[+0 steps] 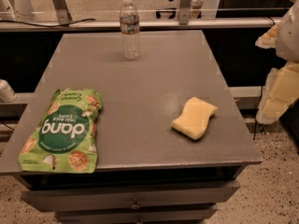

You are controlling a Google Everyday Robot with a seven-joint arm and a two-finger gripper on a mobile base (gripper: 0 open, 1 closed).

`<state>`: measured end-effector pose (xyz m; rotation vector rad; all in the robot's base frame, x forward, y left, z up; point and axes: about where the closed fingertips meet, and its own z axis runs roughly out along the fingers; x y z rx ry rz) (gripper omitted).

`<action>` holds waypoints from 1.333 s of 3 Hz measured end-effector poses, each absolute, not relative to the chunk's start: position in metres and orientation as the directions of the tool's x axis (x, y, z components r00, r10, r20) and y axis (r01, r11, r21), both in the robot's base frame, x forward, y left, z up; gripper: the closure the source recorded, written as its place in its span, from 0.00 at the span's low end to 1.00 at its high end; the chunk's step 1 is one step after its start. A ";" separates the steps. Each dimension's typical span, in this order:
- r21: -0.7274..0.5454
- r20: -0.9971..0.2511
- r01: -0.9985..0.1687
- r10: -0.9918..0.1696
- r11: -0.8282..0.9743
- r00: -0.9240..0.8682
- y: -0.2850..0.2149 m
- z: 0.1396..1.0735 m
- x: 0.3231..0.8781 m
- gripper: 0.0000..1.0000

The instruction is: Move water bottle near green rice chip bag

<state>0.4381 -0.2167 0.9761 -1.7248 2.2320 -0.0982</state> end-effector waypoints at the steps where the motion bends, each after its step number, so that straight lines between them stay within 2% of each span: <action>1: -0.246 -0.207 -0.931 -0.953 0.270 -0.221 -0.217 0.976 0.438 0.00; 2: -0.238 -0.283 -0.922 -0.930 0.304 -0.234 -0.215 0.964 0.457 0.00; 4: -0.239 -0.510 -0.910 -0.841 0.339 -0.180 -0.169 0.934 0.550 0.00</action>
Offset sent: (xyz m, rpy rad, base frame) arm 0.0518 0.0023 -0.0354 0.2072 -0.0246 -0.0471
